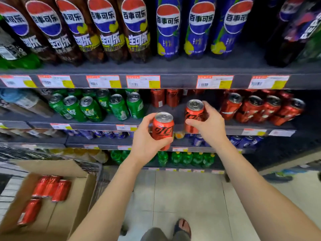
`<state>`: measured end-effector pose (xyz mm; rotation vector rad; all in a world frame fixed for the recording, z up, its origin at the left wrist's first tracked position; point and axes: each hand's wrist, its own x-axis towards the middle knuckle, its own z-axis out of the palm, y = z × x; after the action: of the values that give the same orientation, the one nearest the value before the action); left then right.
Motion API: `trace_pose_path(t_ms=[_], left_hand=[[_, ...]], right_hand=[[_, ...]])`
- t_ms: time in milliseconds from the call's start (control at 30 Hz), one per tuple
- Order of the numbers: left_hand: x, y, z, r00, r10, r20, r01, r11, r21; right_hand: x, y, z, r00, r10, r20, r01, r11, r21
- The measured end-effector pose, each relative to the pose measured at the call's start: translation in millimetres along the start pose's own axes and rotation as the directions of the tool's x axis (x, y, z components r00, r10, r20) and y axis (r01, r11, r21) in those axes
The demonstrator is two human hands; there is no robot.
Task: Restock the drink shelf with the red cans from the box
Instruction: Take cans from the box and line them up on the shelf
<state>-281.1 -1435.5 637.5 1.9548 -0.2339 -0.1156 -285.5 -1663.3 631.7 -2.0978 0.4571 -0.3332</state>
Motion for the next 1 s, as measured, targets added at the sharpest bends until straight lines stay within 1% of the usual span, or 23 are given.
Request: trace_pose_path(t_ms=[167, 300, 367, 500, 700, 833, 1000], left_hand=[[26, -27, 25, 0.999, 0.035, -0.005, -0.035, 0.999, -0.009], [44, -57, 43, 0.992, 0.127, -0.023, -0.127, 0.991, -0.044], [49, -71, 52, 0.982, 0.183, -0.037, -0.185, 0.98, -0.077], [50, -92, 67, 0.951, 0.3, -0.08, -0.308, 0.943, -0.127], [40, -115, 85, 0.88, 0.453, -0.144, -0.472, 0.87, -0.143], [40, -130, 98, 0.862, 0.475, -0.178, -0.504, 0.842, -0.192], [46, -133, 105, 0.845, 0.505, -0.174, -0.53, 0.833, -0.156]], right_hand=[[52, 26, 15, 0.993, -0.114, -0.028, 0.113, 0.993, -0.04], [85, 48, 33, 0.977, -0.198, -0.083, 0.197, 0.98, -0.021], [95, 57, 41, 0.959, -0.265, -0.105, 0.268, 0.963, 0.021], [118, 80, 53, 0.929, -0.35, -0.118, 0.361, 0.928, 0.094], [141, 99, 63, 0.904, -0.406, -0.133, 0.424, 0.891, 0.162], [154, 102, 64, 0.894, -0.43, -0.128, 0.447, 0.878, 0.169], [171, 96, 69, 0.907, -0.401, -0.132, 0.416, 0.902, 0.116]])
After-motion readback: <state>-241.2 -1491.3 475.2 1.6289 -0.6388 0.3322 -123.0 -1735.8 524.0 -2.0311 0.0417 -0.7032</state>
